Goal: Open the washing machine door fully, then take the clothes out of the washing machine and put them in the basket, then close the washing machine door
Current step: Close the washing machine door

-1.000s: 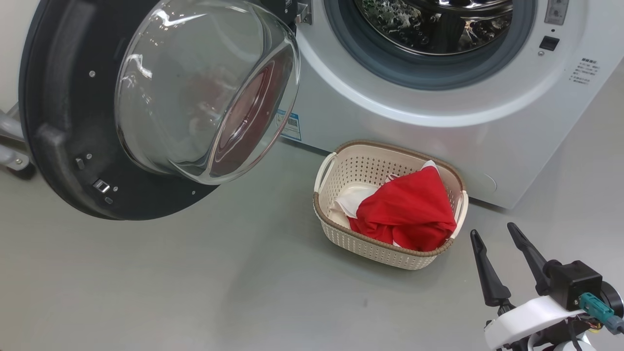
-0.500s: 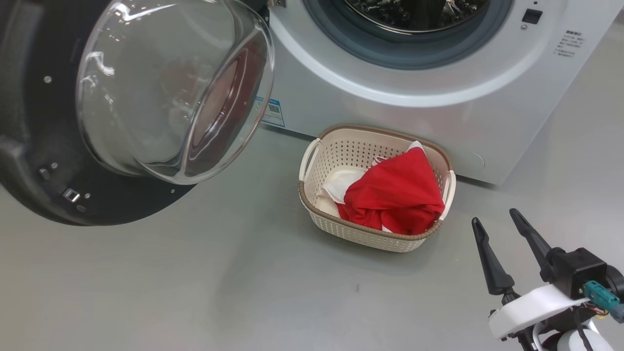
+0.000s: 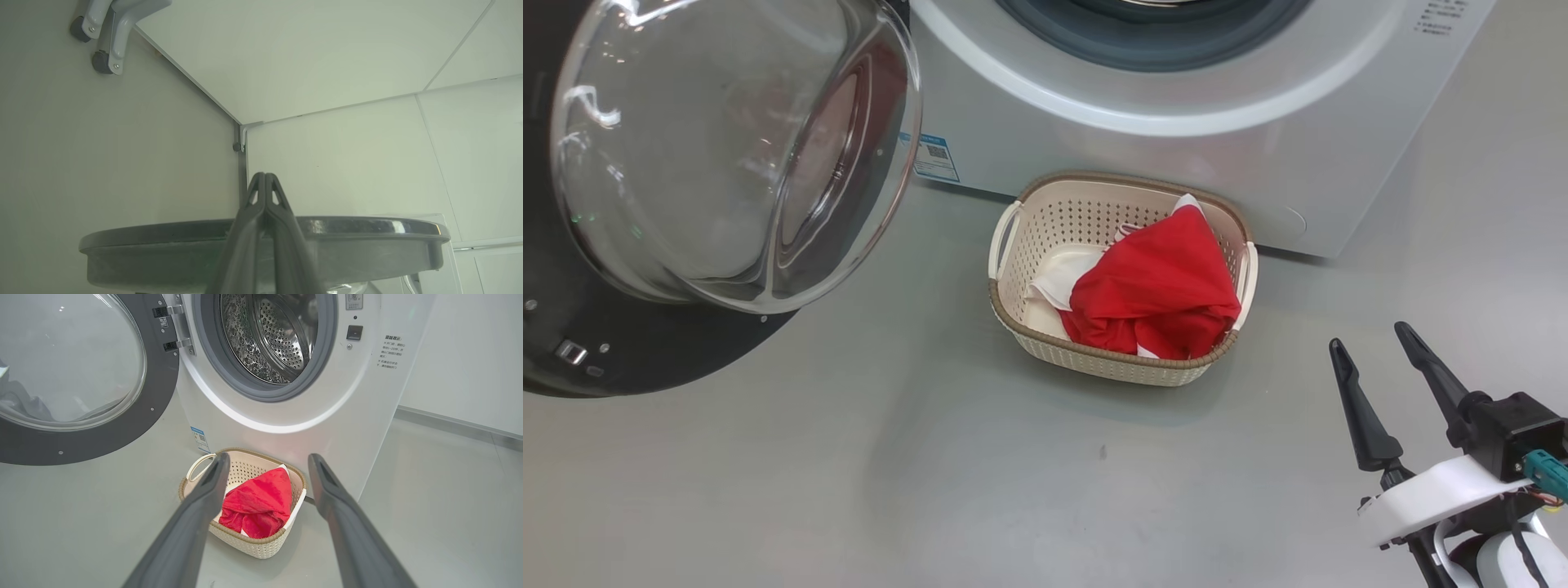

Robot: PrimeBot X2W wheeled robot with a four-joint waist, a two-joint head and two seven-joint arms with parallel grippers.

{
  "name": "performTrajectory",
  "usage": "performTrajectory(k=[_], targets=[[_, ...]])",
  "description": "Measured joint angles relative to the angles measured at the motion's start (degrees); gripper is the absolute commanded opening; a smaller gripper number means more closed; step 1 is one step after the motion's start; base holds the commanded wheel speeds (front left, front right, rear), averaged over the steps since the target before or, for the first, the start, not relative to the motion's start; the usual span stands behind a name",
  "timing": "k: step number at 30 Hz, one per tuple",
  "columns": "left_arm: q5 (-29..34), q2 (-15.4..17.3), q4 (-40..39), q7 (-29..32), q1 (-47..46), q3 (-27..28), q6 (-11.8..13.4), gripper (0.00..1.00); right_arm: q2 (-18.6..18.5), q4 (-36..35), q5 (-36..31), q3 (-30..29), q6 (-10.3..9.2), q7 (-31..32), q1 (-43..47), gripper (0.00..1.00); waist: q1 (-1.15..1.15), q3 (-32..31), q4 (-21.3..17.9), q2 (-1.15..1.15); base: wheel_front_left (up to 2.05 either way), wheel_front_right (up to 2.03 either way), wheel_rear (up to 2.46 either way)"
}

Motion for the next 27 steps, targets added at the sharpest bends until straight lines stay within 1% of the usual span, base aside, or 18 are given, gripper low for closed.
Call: performTrajectory(k=[6,13,27], targets=[[0.0,0.3,3.1,1.4,-2.2,-1.7,0.0,0.00,-0.6,-0.3,0.0,-0.9,0.00,0.0,-0.1,1.00,0.00,1.4,-0.8,0.00,0.00,0.00,0.00],[0.0,0.9,6.3,2.3,-3.4,-2.2,-0.1,0.00,-0.7,-0.3,0.0,-1.1,0.00,0.0,-0.1,1.00,0.00,1.7,-0.6,0.00,0.00,0.00,0.00],[0.0,2.4,9.5,7.7,-3.7,-4.8,-5.5,0.00,-1.0,-0.5,0.1,-1.3,-0.05,0.0,-0.1,1.00,0.00,1.6,0.7,0.00,0.00,0.00,0.00]])
